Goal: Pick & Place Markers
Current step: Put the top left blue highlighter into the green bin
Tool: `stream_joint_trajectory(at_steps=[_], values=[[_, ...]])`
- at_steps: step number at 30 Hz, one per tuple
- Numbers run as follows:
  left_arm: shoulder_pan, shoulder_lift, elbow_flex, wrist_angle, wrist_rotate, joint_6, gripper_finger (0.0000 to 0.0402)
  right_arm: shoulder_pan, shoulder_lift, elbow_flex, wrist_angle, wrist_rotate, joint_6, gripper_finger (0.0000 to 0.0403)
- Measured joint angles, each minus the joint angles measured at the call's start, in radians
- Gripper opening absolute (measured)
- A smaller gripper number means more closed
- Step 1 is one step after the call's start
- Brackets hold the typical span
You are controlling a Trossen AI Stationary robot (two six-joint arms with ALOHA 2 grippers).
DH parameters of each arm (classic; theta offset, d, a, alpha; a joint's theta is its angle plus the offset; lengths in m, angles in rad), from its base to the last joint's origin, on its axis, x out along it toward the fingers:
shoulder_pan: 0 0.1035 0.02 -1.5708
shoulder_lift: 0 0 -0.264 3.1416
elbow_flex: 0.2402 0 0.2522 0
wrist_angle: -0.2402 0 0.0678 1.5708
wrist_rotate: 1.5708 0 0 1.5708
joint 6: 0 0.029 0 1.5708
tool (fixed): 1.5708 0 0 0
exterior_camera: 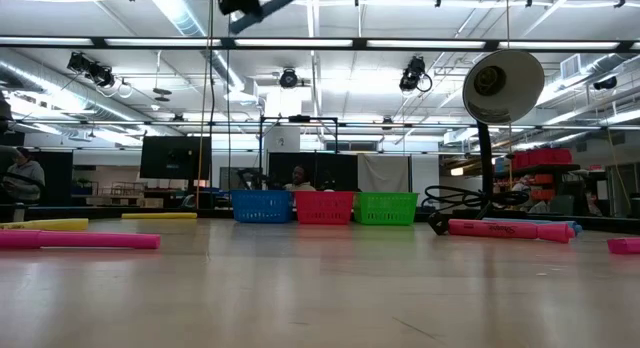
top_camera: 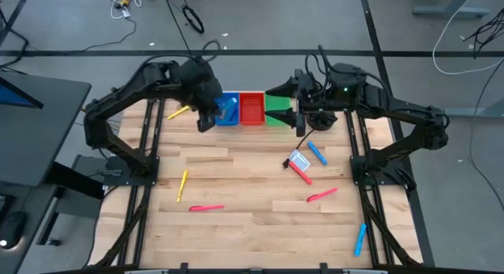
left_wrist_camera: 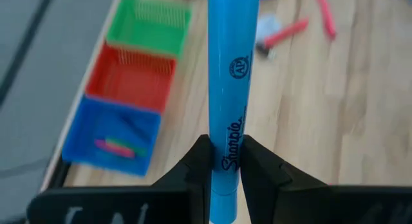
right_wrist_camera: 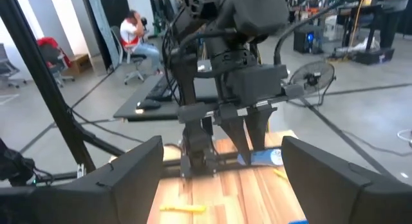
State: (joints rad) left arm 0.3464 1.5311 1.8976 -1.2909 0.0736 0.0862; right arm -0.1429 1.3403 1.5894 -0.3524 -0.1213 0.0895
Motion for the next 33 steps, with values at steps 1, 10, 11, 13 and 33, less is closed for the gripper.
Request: stream_joint_trajectory(at_steps=[1,10,11,13,33], values=[[-0.005,0.0,0.012,0.022,0.002,-0.004,0.006,0.0,0.0,0.0,0.011,0.0,0.0,0.0317],[-0.049,0.0,0.065,0.255,0.003,-0.056,0.006,0.0,0.0,0.0,0.078,0.001,-0.001,0.0317],[-0.053,0.0,0.066,0.279,0.004,-0.063,0.006,0.0,0.0,0.0,0.081,0.001,-0.003,0.0317],[-0.063,0.0,0.066,0.323,0.006,-0.081,0.006,0.0,0.0,0.0,0.084,0.002,-0.015,0.0317],[-0.21,0.036,0.066,0.727,0.013,-0.115,0.006,0.0,0.002,0.0,0.193,-0.004,-0.014,0.0317]])
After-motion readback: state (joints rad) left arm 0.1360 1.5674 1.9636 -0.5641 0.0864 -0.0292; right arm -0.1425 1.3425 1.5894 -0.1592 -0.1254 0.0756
